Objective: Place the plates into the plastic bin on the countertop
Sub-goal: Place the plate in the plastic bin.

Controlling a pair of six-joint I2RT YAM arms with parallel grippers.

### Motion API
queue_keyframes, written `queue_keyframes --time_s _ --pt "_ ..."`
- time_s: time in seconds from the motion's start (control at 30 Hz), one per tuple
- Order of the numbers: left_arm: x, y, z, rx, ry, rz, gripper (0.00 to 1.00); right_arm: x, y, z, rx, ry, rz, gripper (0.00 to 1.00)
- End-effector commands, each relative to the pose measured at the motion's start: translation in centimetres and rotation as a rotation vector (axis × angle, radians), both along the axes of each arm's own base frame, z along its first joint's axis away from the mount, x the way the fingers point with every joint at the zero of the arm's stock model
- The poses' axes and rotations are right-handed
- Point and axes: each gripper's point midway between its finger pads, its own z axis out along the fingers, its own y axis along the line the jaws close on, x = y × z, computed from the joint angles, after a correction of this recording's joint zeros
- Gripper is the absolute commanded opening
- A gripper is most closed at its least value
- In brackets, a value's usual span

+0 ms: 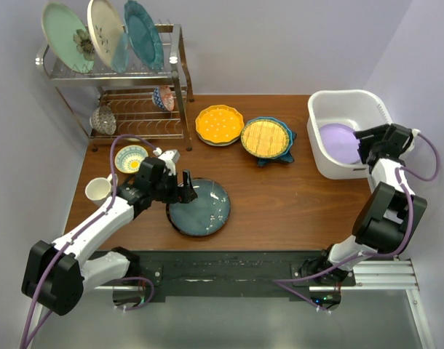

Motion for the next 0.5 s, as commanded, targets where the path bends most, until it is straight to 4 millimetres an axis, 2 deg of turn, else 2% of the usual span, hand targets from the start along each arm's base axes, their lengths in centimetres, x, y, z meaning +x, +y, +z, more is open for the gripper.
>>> queue_keyframes --time_s 0.0,0.23,0.47 --pt "0.2 -0.5 0.6 -0.014 -0.039 -0.031 0.92 -0.2 0.4 0.2 -0.007 0.025 0.032 0.74" --pt "0.2 -0.5 0.8 -0.015 -0.046 -0.030 0.92 0.1 1.0 1.6 -0.001 -0.009 0.062 0.78" --pt "0.3 -0.4 0.9 -0.009 -0.052 -0.022 0.92 1.0 2.4 4.4 -0.006 -0.077 0.129 0.79"
